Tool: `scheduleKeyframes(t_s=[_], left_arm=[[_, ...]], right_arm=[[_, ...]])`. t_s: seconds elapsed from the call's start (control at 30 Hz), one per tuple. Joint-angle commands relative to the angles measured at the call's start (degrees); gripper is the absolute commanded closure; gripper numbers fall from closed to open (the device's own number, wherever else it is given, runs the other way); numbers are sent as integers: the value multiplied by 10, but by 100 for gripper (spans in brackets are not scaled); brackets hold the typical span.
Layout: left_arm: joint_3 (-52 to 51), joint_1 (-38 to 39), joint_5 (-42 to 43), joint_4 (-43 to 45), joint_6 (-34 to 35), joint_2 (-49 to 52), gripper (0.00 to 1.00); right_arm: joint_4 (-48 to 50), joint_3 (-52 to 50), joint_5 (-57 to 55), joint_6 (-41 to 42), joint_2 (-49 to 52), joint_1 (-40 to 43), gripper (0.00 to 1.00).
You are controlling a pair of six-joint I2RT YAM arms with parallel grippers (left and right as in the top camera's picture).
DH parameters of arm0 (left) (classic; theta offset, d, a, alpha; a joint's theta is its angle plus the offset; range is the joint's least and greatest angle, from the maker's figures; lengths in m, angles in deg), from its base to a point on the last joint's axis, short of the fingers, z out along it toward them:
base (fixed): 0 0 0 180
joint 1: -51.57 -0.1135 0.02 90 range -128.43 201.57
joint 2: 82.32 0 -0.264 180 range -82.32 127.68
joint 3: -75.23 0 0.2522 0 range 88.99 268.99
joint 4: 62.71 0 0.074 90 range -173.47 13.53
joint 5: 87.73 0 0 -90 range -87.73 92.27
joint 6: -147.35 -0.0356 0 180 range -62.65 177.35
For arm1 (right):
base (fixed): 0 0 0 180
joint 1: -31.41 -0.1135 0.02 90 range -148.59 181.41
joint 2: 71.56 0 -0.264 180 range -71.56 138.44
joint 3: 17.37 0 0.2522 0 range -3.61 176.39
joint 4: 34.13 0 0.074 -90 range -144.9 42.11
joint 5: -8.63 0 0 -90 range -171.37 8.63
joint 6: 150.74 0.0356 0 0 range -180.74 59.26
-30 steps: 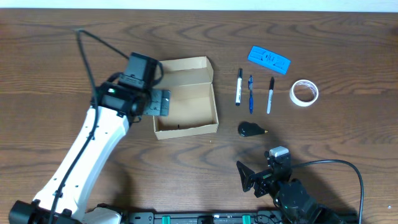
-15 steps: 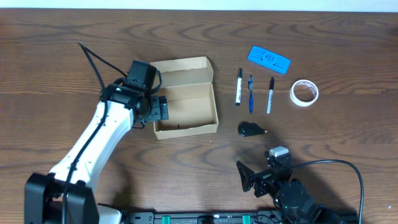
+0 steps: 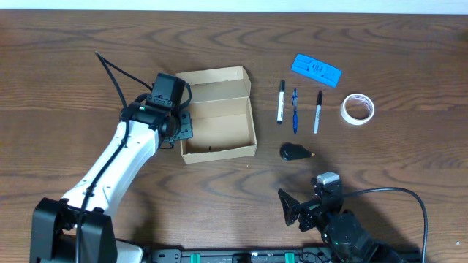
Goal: Pack container
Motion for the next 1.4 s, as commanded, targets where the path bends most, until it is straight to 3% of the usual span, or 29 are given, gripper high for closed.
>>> scheduleKeyframes(t_s=[0.0, 0.1, 0.27, 1.03, 1.1, 1.17, 1.23, 1.37], left_arm=[[-5, 0, 2, 0, -3, 26, 76], [-5, 0, 2, 1, -3, 36, 89], [-5, 0, 2, 13, -3, 35, 94], [-5, 8, 2, 63, -74, 35, 94], [-5, 8, 2, 63, -76, 35, 86], [-5, 8, 2, 62, -76, 35, 55], [-5, 8, 2, 62, -76, 35, 39], [-4, 8, 3, 62, -75, 35, 32]], right_arm=[[0, -2, -8, -8, -5, 3, 1], [0, -2, -8, -8, -5, 3, 1], [0, -2, -8, -8, -5, 3, 1], [0, -2, -8, -8, -5, 3, 1], [0, -2, -8, -8, -5, 3, 1], [0, -2, -8, -8, -5, 3, 1], [0, -2, -8, -8, -5, 3, 1], [0, -2, -8, -8, -5, 3, 1]])
